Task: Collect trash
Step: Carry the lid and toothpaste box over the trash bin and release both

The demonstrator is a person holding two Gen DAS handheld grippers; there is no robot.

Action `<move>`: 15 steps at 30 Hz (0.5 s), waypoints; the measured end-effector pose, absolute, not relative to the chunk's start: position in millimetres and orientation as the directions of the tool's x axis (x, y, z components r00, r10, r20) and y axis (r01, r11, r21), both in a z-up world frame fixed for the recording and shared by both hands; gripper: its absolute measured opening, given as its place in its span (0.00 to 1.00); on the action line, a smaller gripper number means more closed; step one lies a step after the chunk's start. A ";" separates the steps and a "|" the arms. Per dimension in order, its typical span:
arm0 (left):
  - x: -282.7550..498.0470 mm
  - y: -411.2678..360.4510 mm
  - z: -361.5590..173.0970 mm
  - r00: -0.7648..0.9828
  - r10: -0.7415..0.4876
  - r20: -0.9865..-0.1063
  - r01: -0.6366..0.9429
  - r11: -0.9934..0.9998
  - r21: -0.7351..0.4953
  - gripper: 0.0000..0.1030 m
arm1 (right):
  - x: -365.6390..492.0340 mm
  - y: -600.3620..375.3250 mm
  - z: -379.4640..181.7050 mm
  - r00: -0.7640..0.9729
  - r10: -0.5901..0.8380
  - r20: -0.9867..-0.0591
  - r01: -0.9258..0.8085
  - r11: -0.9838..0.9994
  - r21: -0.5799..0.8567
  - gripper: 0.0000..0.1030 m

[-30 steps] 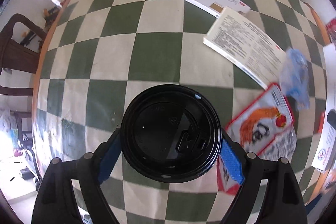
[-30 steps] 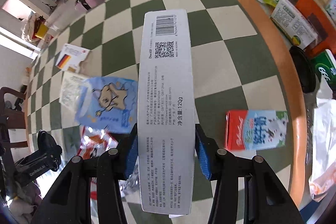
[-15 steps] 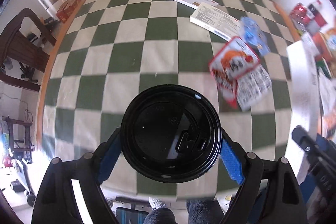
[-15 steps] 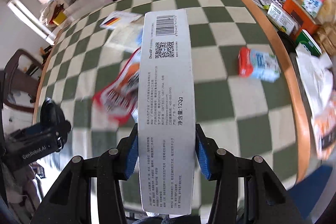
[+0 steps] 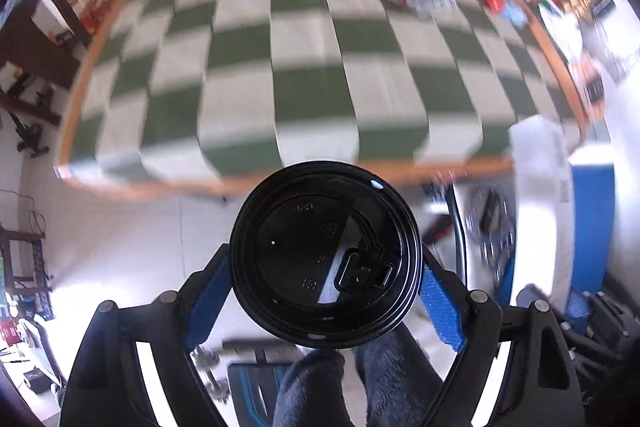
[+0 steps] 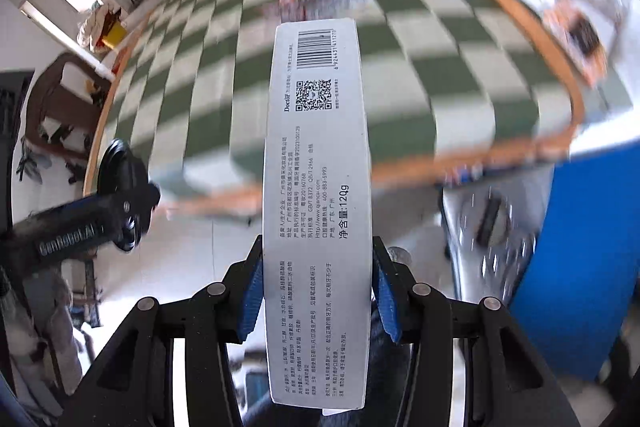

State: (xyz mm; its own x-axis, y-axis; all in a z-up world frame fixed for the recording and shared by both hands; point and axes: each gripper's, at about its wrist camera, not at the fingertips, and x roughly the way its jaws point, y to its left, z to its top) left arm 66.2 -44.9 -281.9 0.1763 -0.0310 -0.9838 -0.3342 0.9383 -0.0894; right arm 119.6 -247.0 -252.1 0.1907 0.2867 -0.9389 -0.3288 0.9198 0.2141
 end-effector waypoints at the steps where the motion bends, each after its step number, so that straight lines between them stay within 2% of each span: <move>1: 54.2 -51.5 -293.7 0.157 -0.050 -0.986 -0.332 0.938 -0.100 0.83 | 98.9 -256.8 -264.3 0.153 0.282 -0.947 -0.320 0.921 0.223 0.48; 5: 27.7 -65.6 -349.6 0.077 -0.099 -0.992 -0.354 0.928 -0.120 0.83 | 55.9 -281.3 -317.6 0.028 0.261 -0.965 -0.305 0.922 0.240 0.48; 8: 25.9 -69.9 -413.2 0.027 -0.104 -0.994 -0.372 0.922 -0.107 0.83 | 40.3 -291.0 -375.8 -0.067 0.251 -0.966 -0.291 0.921 0.259 0.48; 15: 65.0 -54.0 -554.8 -0.017 -0.144 -0.989 -0.412 0.902 -0.124 0.83 | 64.8 -282.8 -535.3 -0.198 0.261 -0.945 -0.267 0.913 0.309 0.48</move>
